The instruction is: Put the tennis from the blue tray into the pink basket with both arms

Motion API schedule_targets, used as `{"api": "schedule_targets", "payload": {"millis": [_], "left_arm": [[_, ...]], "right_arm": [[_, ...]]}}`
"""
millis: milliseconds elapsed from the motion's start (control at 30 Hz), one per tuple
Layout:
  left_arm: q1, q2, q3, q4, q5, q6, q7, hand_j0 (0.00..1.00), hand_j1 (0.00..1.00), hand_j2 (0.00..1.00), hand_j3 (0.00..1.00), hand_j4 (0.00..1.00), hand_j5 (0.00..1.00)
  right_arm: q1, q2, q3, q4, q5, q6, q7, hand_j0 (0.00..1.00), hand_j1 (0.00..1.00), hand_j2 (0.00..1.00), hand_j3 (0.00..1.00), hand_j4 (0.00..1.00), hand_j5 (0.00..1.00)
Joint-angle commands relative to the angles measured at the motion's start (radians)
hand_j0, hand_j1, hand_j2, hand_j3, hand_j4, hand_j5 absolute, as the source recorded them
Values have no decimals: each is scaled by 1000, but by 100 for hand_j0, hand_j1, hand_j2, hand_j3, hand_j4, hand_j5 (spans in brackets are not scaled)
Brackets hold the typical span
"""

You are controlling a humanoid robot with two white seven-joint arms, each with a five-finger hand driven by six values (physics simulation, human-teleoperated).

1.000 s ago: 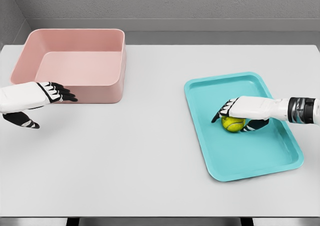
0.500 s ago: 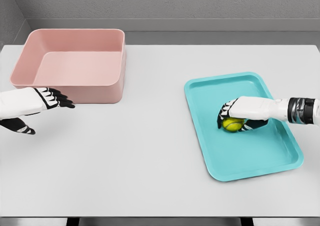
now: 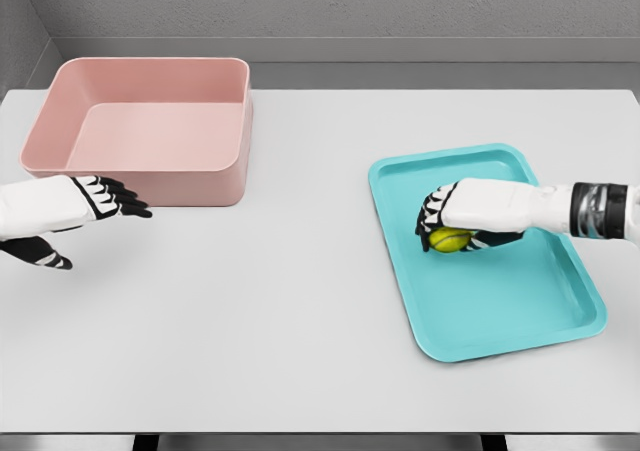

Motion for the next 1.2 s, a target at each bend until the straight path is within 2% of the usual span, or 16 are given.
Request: {"api": "schedule_targets", "payload": {"millis": [0, 133, 367, 433, 567, 767, 900, 1167], "left_arm": [[0, 1, 0, -3, 6, 1, 0, 100, 100, 100, 100, 100, 100], [0, 1, 2, -2, 5, 1, 0, 100, 100, 100, 100, 100, 100], [0, -2, 2, -2, 3, 1, 0, 100, 100, 100, 100, 100, 100], [0, -2, 2, -3, 3, 1, 0, 100, 100, 100, 100, 100, 100], [0, -4, 2, -2, 3, 1, 0, 100, 100, 100, 100, 100, 100], [2, -5, 2, -2, 1, 1, 0, 100, 100, 100, 100, 100, 100], [3, -7, 2, -3, 3, 1, 0, 100, 100, 100, 100, 100, 100], [8, -5, 2, -3, 0, 1, -1, 100, 100, 100, 100, 100, 100]], "right_arm": [[-2, 3, -2, -50, -6, 3, -1, 49, 49, 49, 49, 49, 49], [-25, 23, 5, -119, -3, 3, -1, 49, 49, 49, 49, 49, 49], [-72, 167, 34, -119, 33, 3, -1, 49, 49, 49, 49, 49, 49], [-84, 227, 44, -119, 66, 3, -1, 49, 49, 49, 49, 49, 49], [-121, 314, 109, -108, 115, 3, -1, 49, 49, 49, 49, 49, 49], [-123, 421, 124, 22, 188, 3, -1, 49, 49, 49, 49, 49, 49], [-157, 481, 156, 133, 211, 3, -1, 49, 49, 49, 49, 49, 49], [-156, 524, 198, 212, 243, 3, -1, 49, 49, 49, 49, 49, 49]]}}
